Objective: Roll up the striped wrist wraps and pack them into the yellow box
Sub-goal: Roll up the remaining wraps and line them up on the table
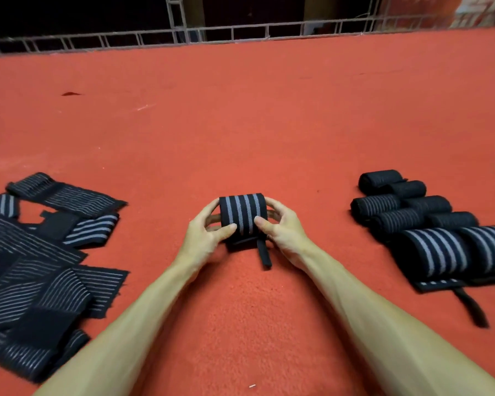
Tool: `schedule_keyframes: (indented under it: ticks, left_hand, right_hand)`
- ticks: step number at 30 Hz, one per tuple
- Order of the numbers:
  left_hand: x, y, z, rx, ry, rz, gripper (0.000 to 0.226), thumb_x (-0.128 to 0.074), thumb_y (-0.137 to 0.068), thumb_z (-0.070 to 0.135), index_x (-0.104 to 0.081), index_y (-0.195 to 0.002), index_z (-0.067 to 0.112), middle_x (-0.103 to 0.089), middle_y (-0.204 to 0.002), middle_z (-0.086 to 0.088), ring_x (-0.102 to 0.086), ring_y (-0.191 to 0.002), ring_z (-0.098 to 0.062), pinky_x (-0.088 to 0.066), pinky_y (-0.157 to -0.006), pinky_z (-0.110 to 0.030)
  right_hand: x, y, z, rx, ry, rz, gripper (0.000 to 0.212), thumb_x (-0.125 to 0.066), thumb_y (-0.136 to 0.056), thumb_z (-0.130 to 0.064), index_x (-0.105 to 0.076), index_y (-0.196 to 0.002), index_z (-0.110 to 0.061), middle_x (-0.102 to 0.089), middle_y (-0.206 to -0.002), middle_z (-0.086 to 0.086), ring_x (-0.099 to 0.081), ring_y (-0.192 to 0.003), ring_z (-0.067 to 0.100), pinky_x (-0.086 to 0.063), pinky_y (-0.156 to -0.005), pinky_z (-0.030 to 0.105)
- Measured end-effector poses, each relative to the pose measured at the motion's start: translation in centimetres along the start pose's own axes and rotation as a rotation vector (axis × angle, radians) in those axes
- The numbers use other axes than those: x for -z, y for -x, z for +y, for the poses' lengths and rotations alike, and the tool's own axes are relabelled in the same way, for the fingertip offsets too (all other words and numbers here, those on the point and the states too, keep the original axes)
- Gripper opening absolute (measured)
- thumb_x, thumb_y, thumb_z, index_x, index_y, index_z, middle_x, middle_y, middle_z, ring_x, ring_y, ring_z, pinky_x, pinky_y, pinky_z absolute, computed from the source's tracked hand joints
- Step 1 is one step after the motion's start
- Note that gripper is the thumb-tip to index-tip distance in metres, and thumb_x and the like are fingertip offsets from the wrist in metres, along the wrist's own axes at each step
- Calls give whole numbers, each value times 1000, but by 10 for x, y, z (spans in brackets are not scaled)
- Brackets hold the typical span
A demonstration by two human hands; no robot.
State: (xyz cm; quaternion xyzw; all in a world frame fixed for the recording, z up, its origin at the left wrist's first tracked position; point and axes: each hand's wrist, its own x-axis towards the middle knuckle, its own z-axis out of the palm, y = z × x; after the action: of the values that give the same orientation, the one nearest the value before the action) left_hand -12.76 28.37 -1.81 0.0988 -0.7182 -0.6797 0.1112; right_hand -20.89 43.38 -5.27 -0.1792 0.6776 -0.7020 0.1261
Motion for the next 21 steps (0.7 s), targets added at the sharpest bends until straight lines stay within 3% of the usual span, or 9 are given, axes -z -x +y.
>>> schedule_keyframes:
  ticks: [4, 8, 10, 13, 16, 21]
  left_hand:
    - [-33, -6, 14, 10, -51, -49, 57, -79, -73, 12, -57, -118, 38, -70, -113, -5, -67, -106, -25, -54, -92, -47]
    - [-86, -33, 31, 58, 106, -92, 50, -69, -85, 0, -57, -129, 19, -71, -104, -15, -71, -89, -23, -58, -84, -39]
    - [-110, -49, 35, 83, 176, -80, 50, -68, -85, 0, -55, -131, 16, -70, -105, -18, -70, -88, -26, -59, -77, -33]
    - [-142, -76, 36, 145, 275, -64, 48, -68, -85, 2, -55, -129, 16, -71, -103, -17, -69, -87, -29, -57, -81, -34]
    - [-167, -104, 28, 218, 342, -104, 44, -66, -87, 5, -55, -129, 12, -72, -100, -15, -70, -63, -18, -57, -63, -25]
    - [-197, -129, 10, 356, 320, -165, 40, -63, -91, 9, -55, -129, 4, -70, -104, -19, -72, -80, -23, -60, -67, -27]
  right_hand:
    - [51, 1, -33, -93, 68, -26, 43, -62, -92, -3, -54, -133, -14, -67, -113, 6, -64, -100, 16, -52, -72, 19]
    - [115, -10, -73, -125, 290, -50, 41, -68, -91, -19, -58, -131, -14, -70, -112, 7, -69, -96, 17, -56, -69, 23]
    - [144, -21, -87, -97, 399, 15, 37, -71, -88, -24, -62, -122, -10, -72, -98, 7, -72, -83, 20, -58, -68, 26]
    - [186, -34, -97, -41, 498, 228, 28, -69, -90, -25, -65, -113, -9, -68, -81, 0, -67, -62, 14, -51, -54, 21]
    - [219, -46, -87, -37, 499, 386, 16, -67, -90, -23, -65, -105, -16, -69, -90, 0, -66, -59, 12, -51, -52, 21]
    - [241, -54, -63, -52, 543, 456, 15, -68, -87, -24, -67, -102, -22, -71, -96, -2, -66, -68, 15, -47, -66, 25]
